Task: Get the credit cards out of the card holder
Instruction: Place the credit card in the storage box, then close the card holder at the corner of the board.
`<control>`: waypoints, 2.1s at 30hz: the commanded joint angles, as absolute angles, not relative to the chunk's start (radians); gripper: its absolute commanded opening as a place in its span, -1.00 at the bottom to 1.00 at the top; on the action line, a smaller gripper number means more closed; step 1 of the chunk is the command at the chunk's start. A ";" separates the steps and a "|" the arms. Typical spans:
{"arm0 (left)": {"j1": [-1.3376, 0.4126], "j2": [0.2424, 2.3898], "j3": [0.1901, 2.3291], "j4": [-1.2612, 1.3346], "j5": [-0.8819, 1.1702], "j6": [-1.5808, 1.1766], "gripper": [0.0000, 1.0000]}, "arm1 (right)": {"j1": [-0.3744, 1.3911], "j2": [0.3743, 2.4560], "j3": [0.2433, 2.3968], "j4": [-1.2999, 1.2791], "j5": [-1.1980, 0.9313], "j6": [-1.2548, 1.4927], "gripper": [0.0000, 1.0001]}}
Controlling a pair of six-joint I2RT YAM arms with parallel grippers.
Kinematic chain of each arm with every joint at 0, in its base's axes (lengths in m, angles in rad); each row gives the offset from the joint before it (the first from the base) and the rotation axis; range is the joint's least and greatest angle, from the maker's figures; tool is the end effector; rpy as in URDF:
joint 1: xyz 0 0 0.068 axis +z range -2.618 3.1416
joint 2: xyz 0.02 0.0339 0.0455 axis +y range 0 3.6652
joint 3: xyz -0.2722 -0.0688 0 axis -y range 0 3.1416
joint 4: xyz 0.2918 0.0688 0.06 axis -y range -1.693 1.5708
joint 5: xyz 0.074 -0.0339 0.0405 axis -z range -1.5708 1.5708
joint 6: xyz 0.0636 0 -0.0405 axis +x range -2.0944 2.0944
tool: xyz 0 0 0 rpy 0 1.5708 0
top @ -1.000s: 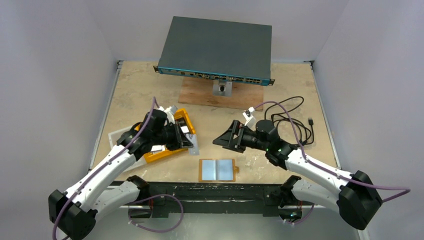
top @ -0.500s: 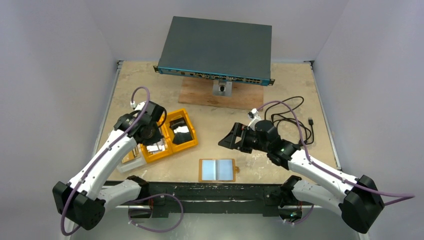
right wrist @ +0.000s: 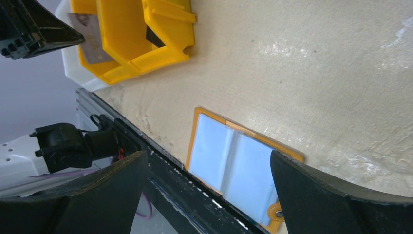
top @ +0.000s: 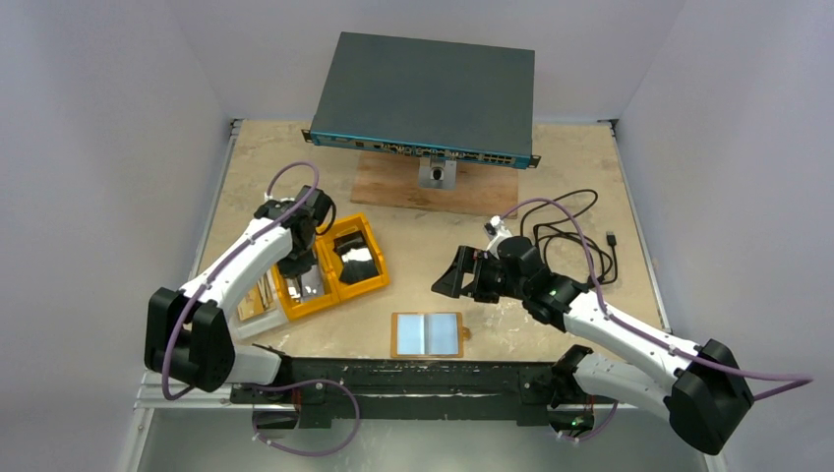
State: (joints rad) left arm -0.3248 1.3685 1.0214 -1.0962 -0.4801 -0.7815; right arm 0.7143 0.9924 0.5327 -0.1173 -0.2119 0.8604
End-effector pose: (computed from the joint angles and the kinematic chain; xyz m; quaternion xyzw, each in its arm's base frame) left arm 0.2716 -0.0605 0.2080 -0.2342 0.9408 0.1694 0.1773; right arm 0.1978 0.1892 0.1914 0.0135 0.8755 0.4014 0.2687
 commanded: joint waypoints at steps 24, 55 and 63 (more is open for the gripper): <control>-0.326 1.040 0.964 -0.865 0.108 -0.598 0.36 | 0.903 1.091 0.672 -0.297 0.125 0.909 0.98; -0.508 0.913 0.803 -0.785 0.161 -0.660 0.40 | 1.225 1.479 0.900 -0.417 0.319 1.057 0.68; -0.507 0.906 0.789 -0.772 0.160 -0.660 0.41 | 1.230 1.499 0.915 -0.421 0.316 1.050 0.68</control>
